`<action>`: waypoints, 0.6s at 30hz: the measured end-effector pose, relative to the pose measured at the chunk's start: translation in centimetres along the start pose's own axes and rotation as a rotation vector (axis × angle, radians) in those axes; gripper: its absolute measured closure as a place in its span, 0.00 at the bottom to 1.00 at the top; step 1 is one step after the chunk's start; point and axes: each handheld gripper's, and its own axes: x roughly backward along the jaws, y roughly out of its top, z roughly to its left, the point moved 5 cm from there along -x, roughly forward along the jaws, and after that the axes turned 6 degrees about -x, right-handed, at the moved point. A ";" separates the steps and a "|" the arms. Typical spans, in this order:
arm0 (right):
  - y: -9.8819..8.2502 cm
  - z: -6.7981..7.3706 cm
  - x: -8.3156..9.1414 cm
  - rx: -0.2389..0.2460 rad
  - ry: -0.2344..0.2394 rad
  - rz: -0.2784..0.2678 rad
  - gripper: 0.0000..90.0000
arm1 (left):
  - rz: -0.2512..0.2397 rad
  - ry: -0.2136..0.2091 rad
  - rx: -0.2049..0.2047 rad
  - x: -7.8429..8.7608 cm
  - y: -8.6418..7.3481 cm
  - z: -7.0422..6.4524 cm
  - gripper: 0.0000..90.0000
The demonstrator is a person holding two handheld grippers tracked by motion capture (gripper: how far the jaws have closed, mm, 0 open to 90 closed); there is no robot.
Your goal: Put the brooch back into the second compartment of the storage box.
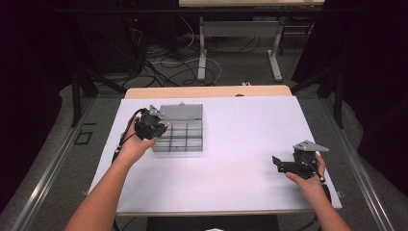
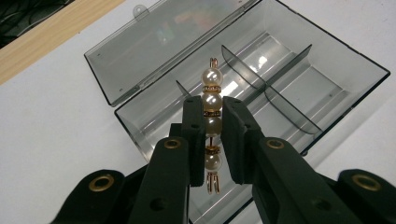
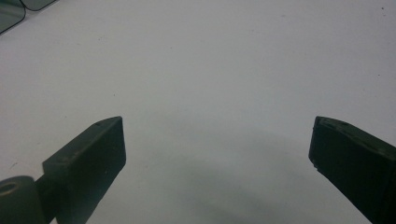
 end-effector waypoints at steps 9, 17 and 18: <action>0.0 0.0 0.0 -0.002 0.005 -0.003 0.04 | -0.008 -0.006 0.001 -0.7 0.6 -0.4 0.89; 0.0 0.0 -0.1 -0.004 0.000 -0.007 0.04 | -0.013 -0.008 0.001 -1.4 1.1 -0.8 0.89; 0.0 0.0 -0.1 -0.005 -0.003 -0.009 0.04 | -0.016 -0.006 0.004 -1.5 1.2 -0.9 0.89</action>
